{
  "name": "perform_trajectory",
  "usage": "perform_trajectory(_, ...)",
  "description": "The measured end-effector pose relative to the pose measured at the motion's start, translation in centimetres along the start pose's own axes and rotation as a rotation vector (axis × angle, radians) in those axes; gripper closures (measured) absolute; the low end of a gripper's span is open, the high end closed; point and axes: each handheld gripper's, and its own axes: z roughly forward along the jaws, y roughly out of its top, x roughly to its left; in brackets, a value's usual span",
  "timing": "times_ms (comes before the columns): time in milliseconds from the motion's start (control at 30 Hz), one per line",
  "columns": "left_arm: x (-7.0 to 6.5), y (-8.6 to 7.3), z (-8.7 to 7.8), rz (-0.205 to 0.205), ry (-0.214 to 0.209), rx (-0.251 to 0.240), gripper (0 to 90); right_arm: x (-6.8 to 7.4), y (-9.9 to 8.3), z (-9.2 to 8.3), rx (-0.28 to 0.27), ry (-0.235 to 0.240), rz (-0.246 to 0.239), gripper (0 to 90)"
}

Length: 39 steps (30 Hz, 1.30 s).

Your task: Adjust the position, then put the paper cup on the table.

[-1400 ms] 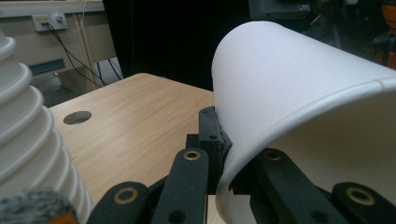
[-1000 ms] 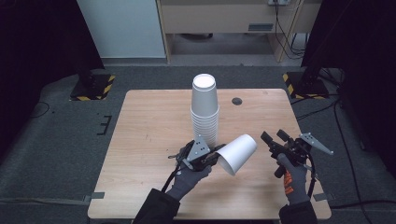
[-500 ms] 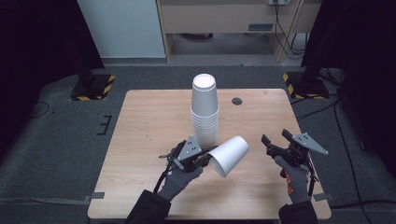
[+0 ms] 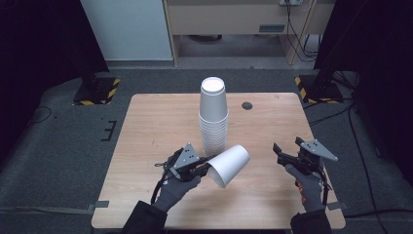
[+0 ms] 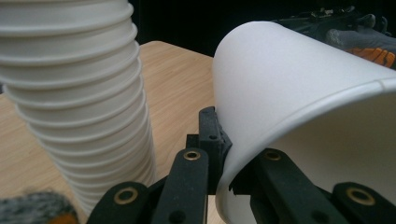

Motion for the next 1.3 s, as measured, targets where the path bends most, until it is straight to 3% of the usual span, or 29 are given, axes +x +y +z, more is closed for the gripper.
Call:
perform_trajectory(233, 1.2, -1.0, -1.7, -0.027, 0.01, 0.039, 85.9, 0.0, -0.2, 0.1, 0.028, -0.003, -0.008, 8.9)
perform_trajectory(400, 2.2, -2.0, -3.3, -0.039, 0.04, 0.069, 85.8, -0.2, -0.3, 0.2, 0.043, -0.012, -0.004, 8.8)
perform_trajectory(867, 4.9, -4.0, -9.3, -0.101, 0.186, 0.122, 85.8, -0.1, -1.0, 0.6, 0.098, -0.013, -0.034, 8.5)
perform_trajectory(1300, 7.5, -4.7, -12.1, -0.174, 0.313, 0.215, 85.8, 0.0, -1.4, 1.0, 0.135, -0.024, -0.079, 8.3)
